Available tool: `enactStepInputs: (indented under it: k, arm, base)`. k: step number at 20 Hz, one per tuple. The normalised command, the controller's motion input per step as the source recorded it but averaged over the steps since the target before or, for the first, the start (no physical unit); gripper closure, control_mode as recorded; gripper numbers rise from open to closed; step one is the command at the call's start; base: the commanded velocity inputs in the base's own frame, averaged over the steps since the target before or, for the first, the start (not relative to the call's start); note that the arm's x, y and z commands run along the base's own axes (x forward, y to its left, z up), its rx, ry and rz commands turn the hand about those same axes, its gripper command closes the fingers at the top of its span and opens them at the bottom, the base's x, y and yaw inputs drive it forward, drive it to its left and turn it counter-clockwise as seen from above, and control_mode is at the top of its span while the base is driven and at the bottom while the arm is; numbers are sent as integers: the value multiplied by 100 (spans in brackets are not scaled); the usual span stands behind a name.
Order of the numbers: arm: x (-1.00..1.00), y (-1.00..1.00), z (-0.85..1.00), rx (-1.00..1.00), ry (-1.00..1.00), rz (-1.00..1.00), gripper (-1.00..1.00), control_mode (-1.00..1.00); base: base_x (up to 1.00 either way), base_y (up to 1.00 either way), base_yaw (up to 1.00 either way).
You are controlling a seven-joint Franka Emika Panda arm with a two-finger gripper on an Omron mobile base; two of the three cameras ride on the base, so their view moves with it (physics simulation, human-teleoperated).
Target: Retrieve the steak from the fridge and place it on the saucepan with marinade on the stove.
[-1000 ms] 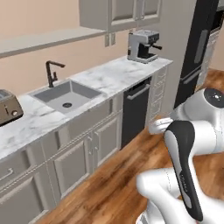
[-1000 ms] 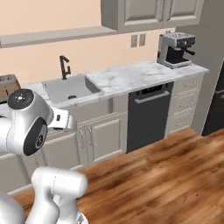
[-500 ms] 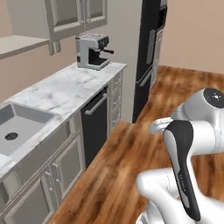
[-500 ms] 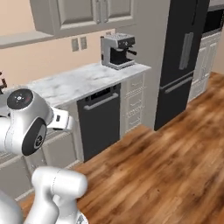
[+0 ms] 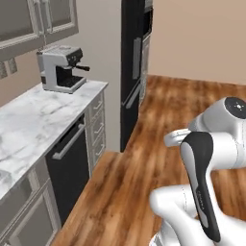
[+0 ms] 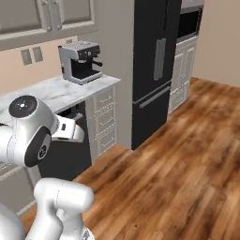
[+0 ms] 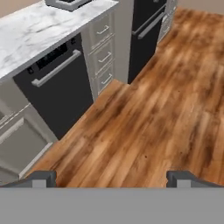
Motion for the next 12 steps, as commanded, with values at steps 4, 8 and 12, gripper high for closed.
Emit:
enactStepInputs:
  k: [4, 8, 12]
  arm:
    - [0, 0, 0, 0, 0, 0, -100, 100]
    - [0, 0, 0, 0, 0, 0, -100, 100]
    - [0, 0, 0, 0, 0, 0, -100, 100]
  base:
    - [100, -90, 0]
    - [100, -100, 11]
    - [100, -100, 29]
